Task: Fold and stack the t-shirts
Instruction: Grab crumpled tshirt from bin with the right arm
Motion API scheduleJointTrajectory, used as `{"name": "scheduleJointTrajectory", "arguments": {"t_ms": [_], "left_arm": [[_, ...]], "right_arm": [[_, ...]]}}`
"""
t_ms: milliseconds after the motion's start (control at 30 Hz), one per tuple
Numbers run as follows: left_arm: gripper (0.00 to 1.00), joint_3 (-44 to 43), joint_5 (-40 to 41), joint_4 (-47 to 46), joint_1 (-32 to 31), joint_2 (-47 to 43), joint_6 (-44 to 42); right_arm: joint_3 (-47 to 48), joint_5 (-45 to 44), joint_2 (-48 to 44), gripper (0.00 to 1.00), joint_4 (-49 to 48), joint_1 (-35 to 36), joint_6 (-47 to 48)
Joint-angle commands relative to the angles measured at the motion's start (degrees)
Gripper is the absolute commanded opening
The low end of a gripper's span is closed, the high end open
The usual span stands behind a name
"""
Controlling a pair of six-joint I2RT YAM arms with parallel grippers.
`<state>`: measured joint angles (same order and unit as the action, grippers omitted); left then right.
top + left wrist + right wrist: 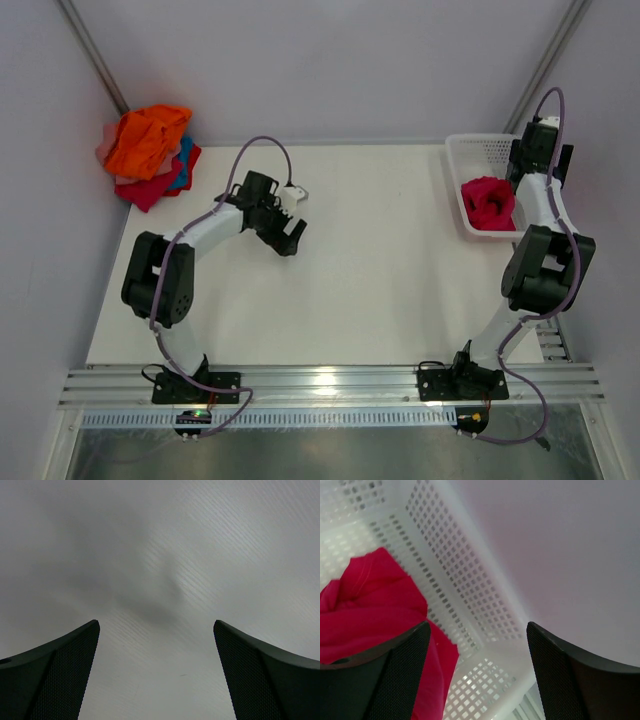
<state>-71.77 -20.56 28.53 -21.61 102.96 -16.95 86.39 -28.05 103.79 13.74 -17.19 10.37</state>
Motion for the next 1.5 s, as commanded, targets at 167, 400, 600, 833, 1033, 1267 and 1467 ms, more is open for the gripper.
{"name": "scheduleJointTrajectory", "arguments": {"t_ms": [167,400,600,833,1033,1267,1467], "left_arm": [[0.98,2.1,-1.4,-3.7,0.2,-3.6,1.0],[0.98,2.0,-1.1,-3.3,0.2,-4.5,1.6],[0.98,2.2,-0.4,-3.6,0.2,-5.0,1.4],[0.98,2.2,-1.1,-3.9,0.2,-3.8,2.4],[0.97,2.4,-1.1,-4.1,0.2,-3.6,2.8],[0.97,2.6,-1.4,-4.4,0.2,-3.6,3.4],[0.97,2.7,-1.9,-4.5,0.2,-2.9,3.9]], "right_arm": [[-1.5,15.6,1.3,0.81,7.3,-1.9,-4.1],[0.5,30.1,4.0,0.81,8.0,-2.1,-3.8],[1.4,52.0,1.9,0.81,10.8,-2.1,1.6],[9.3,72.3,5.2,0.72,26.5,-2.1,12.0],[12.3,76.3,7.6,0.71,34.5,-2.1,16.1],[10.2,69.6,6.2,0.71,33.3,-2.1,16.6],[3.5,58.2,1.5,0.71,22.4,-2.1,13.4]]}}
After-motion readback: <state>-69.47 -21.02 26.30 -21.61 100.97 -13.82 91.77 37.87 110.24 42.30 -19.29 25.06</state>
